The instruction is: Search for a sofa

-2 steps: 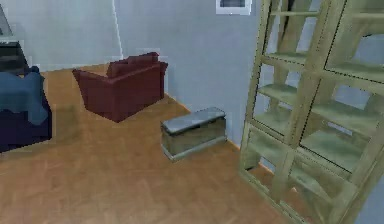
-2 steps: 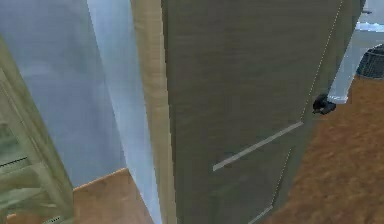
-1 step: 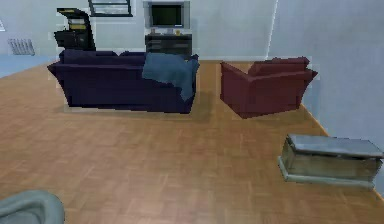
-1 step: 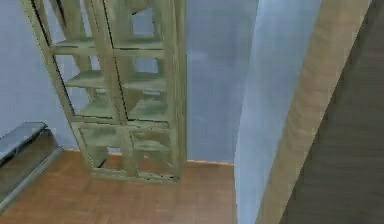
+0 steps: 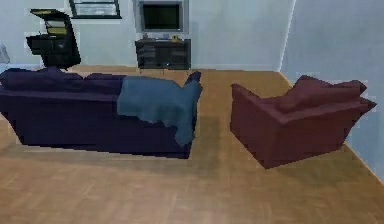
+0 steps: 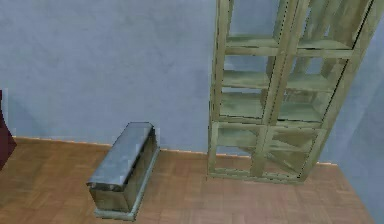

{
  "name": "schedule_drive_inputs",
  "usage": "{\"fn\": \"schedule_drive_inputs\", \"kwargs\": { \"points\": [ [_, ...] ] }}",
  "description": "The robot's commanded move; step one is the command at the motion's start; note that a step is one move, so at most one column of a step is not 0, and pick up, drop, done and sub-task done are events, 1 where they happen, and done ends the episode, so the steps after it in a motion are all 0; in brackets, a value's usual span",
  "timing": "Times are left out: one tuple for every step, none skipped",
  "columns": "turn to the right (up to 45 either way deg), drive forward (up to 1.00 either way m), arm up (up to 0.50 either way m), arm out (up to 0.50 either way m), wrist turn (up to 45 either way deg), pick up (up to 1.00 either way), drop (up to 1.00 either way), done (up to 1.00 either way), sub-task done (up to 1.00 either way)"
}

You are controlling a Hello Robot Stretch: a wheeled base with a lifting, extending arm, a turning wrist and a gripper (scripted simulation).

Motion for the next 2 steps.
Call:
{"fn": "schedule_drive_inputs", "kwargs": {
  "points": [
    [-3.0, 0.00, 0.00, 0.00, 0.0, 0.00, 0.00, 0.00, 0.00],
    [0.0, 0.80, 0.00, 0.00, 0.0, 0.00, 0.00, 0.00, 0.00]
  ]
}}
